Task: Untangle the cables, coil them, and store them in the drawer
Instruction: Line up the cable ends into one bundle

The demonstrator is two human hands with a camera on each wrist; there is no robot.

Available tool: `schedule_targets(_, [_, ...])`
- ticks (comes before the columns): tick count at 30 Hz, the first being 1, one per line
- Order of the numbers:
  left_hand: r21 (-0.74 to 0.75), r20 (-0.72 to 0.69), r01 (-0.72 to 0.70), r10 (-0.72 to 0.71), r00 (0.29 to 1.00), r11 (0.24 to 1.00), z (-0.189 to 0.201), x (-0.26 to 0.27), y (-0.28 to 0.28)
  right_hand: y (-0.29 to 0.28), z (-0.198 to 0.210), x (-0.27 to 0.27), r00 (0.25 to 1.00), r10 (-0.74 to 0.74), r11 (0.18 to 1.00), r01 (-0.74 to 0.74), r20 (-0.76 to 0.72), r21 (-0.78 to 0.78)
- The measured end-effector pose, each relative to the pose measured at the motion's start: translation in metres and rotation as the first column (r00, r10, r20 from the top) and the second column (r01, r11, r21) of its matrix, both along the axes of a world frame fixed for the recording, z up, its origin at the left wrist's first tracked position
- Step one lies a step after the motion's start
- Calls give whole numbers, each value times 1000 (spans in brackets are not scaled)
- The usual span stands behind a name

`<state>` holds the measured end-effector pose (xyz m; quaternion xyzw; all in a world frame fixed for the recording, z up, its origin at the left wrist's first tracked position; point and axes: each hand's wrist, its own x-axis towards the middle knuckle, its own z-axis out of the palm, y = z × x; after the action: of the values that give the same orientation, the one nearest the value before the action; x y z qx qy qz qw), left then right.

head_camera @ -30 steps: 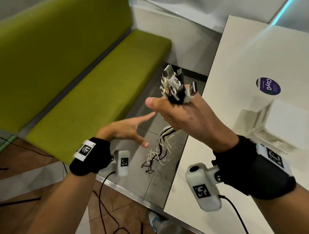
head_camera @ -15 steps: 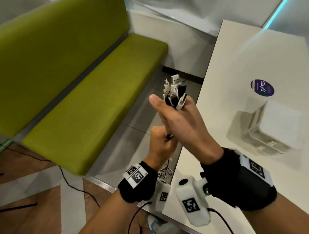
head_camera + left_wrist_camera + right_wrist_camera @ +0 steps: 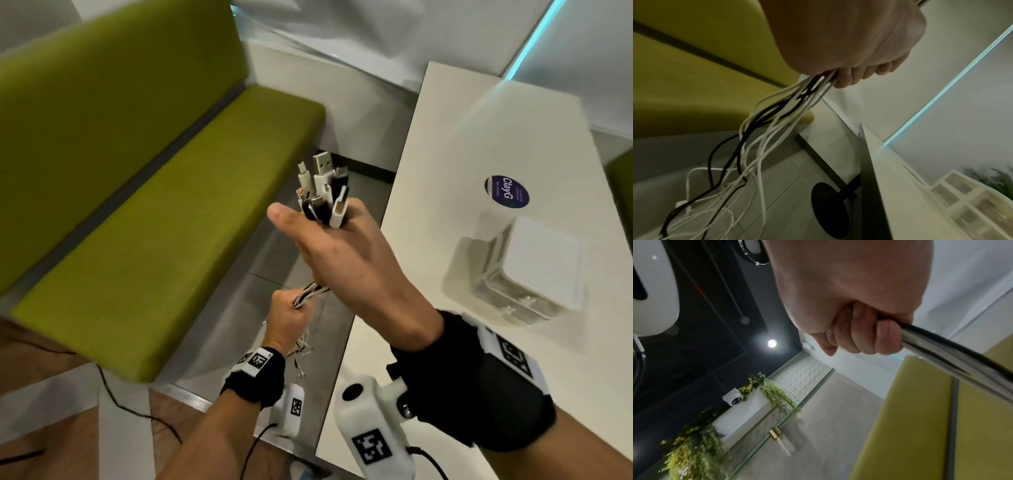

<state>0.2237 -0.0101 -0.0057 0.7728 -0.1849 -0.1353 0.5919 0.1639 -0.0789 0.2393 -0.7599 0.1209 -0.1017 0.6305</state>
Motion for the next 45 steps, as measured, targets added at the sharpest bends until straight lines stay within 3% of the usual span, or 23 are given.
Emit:
schedule_targets(4, [50, 15, 22, -23, 1000, 999, -1, 15, -1, -8, -6, 6, 999, -30, 999, 30, -17, 42])
schedule_targets(8, [73, -66, 90, -85, 994, 993, -2, 17, 7, -19, -2, 11, 998, -68, 990, 65, 19, 122])
schedule_targets(10, [108, -22, 58, -56, 998, 992, -10, 18, 10, -24, 1, 13, 997, -60, 983, 52, 40, 176])
schedule_targets(16, [266, 144, 69, -111, 983, 961, -34, 32, 24, -33, -12, 5, 995, -95, 995, 95, -5, 43])
schedule_targets(21, [485, -83, 204, -187, 979, 850, -52, 44, 43, -43, -10, 0, 997, -82, 995, 82, -7, 47])
schedule_targets(26, [389, -232, 305, -228, 945, 869, -47, 49, 48, -46, -2, -5, 995, 87, 996, -87, 42, -4])
schedule_targets(29, [424, -355, 480, -347, 868, 768, -36, 54, 53, -49, -2, -4, 994, 107, 993, -104, 30, -63])
schedule_targets(34, [569, -431, 678, -534, 727, 465, -6, 70, 55, -50, -12, -1, 999, 51, 996, -50, -8, 75])
schedule_targets(35, [546, -451, 704, -549, 704, 454, 8, 72, 54, -48, -12, -1, 998, 54, 992, -53, -10, 114])
schedule_targets(36, [492, -449, 720, -567, 691, 489, 26, 73, 51, -47, -13, -1, 998, 55, 990, -53, -10, 134])
schedule_targets(40, [185, -239, 710, -669, 703, 680, 112, 62, 36, -43, -22, 1, 998, 55, 998, -55, -26, -5])
schedule_targets(43, [-71, -164, 724, -724, 670, 686, 157, 41, 17, -41, -31, 4, 996, 37, 994, -45, -80, -104])
schedule_targets(45, [-105, -167, 699, -706, 688, 707, 170, 28, 5, -42, -35, 5, 997, 28, 988, -38, -67, -150])
